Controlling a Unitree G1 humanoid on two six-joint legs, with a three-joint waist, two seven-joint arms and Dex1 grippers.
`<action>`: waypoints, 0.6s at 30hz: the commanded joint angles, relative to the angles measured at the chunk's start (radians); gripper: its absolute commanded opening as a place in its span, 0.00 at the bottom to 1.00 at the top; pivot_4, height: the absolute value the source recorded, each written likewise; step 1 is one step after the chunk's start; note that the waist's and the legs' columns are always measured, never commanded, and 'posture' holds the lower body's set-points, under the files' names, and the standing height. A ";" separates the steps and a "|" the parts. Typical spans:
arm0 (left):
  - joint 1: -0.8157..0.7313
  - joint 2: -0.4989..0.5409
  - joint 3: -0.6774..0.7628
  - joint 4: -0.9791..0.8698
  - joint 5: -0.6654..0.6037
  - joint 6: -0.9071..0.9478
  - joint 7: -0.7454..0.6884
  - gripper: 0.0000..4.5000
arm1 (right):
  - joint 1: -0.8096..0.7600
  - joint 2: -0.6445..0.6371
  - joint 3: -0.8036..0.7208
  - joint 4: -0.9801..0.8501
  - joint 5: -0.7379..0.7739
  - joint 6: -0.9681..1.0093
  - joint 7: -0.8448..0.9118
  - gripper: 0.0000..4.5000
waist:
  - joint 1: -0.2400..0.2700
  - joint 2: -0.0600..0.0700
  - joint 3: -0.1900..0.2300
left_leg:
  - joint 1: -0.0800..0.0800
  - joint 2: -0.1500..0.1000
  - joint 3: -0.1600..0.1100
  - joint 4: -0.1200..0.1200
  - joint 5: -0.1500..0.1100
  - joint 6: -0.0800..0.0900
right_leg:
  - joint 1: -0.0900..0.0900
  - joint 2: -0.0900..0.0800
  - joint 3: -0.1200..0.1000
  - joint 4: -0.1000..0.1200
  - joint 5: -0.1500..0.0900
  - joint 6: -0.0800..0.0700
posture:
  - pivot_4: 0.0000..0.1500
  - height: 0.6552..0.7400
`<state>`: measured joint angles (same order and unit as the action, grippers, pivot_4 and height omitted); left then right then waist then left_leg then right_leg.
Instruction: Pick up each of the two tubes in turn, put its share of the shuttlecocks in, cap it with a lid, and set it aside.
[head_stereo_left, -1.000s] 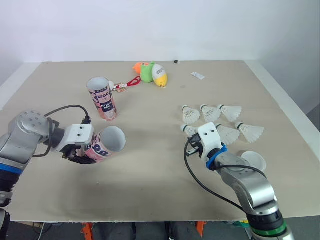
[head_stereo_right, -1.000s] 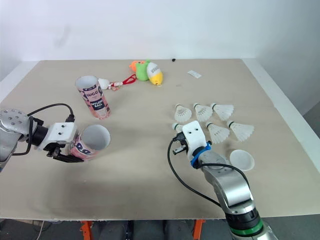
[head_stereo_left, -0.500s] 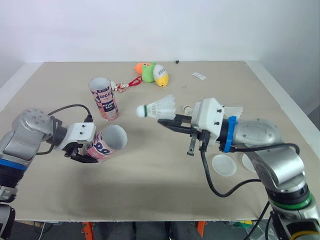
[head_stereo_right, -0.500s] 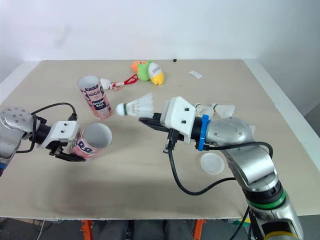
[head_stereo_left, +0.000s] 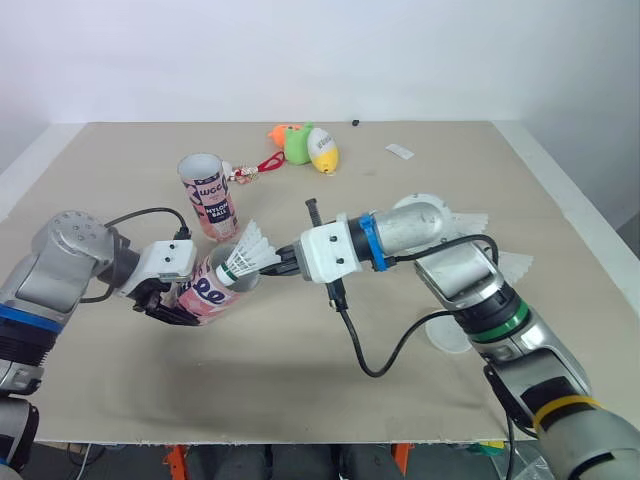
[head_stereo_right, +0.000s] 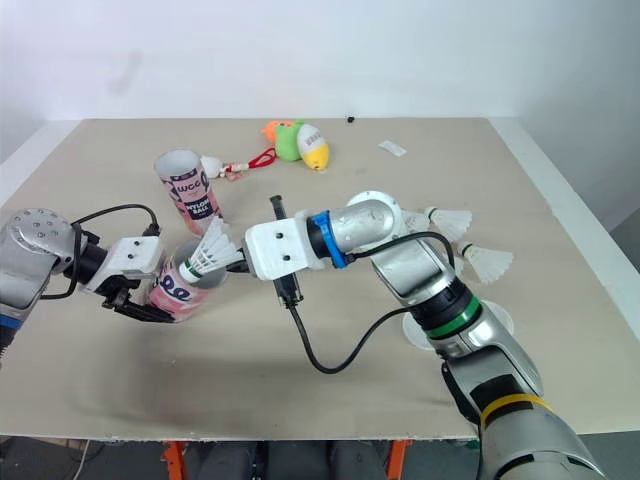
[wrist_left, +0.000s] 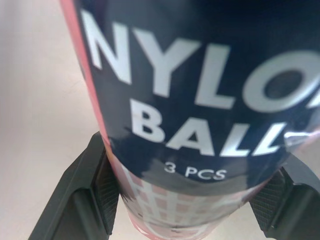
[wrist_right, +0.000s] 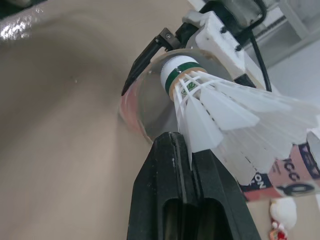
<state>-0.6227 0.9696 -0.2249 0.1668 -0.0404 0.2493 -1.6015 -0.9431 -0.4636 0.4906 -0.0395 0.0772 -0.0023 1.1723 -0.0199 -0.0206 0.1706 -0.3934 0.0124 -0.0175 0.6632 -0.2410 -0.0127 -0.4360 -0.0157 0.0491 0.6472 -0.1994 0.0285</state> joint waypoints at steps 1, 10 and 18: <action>-0.012 -0.030 -0.049 -0.013 -0.018 0.012 -0.013 0.66 | -0.058 0.045 0.028 0.060 -0.029 -0.002 0.044 0.07 | 0.000 0.000 0.000 | 0.000 0.000 0.000 0.000 0.000 0.000 | 0.000 0.000 0.000 0.000 0.000 0.000 | 1.00 0.91; -0.023 -0.045 -0.059 -0.020 -0.025 0.027 -0.013 0.66 | -0.088 0.000 -0.230 -0.090 0.439 0.522 0.175 0.53 | 0.003 0.000 0.000 | -0.001 0.000 -0.003 0.001 0.000 0.000 | 0.000 -0.002 -0.002 0.002 0.000 -0.001 | 1.00 0.91; 0.009 -0.048 -0.041 -0.050 -0.027 0.048 -0.010 0.66 | 0.189 -0.184 -0.490 -0.294 0.585 0.741 -0.017 0.53 | 0.006 0.000 0.000 | -0.002 -0.004 -0.003 0.003 -0.001 0.001 | 0.003 -0.008 -0.003 0.000 -0.003 0.006 | 1.00 0.91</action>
<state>-0.6390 0.9378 -0.2362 0.1457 -0.0474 0.2890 -1.6019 -0.7867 -0.6347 0.0500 -0.2553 0.6449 0.7147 1.2197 -0.0143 -0.0208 0.1705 -0.3957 0.0080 -0.0200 0.6664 -0.2425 -0.0110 -0.4342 -0.0238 0.0468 0.6477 -0.2024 0.0345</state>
